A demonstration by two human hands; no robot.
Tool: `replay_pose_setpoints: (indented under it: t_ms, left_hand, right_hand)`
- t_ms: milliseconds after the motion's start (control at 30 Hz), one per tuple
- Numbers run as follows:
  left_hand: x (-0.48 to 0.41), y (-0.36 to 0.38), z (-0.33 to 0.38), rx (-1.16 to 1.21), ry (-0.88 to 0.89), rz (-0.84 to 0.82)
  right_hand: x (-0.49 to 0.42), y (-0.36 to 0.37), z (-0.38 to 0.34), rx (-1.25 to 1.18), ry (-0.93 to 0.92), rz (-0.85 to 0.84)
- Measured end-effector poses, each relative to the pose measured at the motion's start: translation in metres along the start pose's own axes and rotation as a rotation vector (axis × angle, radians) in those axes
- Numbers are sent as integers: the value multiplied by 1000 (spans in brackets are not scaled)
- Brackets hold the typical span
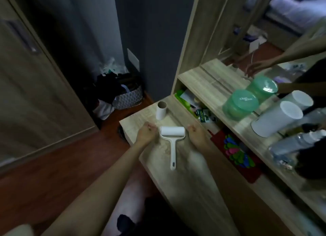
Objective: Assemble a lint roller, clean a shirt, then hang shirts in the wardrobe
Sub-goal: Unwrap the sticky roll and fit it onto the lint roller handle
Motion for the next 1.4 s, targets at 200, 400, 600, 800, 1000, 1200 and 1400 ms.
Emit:
replay_pose_setpoints:
  t_ms: [200, 400, 600, 800, 1000, 1200, 1400]
  left_hand:
    - [-3, 26, -9, 86, -105, -116]
    - [-6, 27, -8, 190, -168, -93]
    - [-4, 9, -9, 328, -212, -112]
    - [15, -16, -7, 349, -259, -330]
    - [32, -17, 10, 359, -335, -383]
    - [35, -16, 30, 333, -383, -294]
    - [32, -19, 33, 332, -357, -248]
  right_hand:
    - [-9, 33, 27, -86, 63, -135]
    - [-9, 40, 31, -366, 114, -191]
    - [-6, 33, 9, -461, -14, -211]
    - [2, 21, -32, -399, -188, -299]
    - [14, 17, -71, -254, -402, -306]
    - [24, 11, -89, -157, -520, -256]
    - [29, 4, -95, -109, -550, -185]
Point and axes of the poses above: each hand's wrist, its own x-axis away from the middle knuckle, its own y-axis out of the palm, z = x × y, the point moved 8 cm from there along -x, towards the middle knuckle, and after that the axes turned 12 degrees about x, right-handed, at the moved point
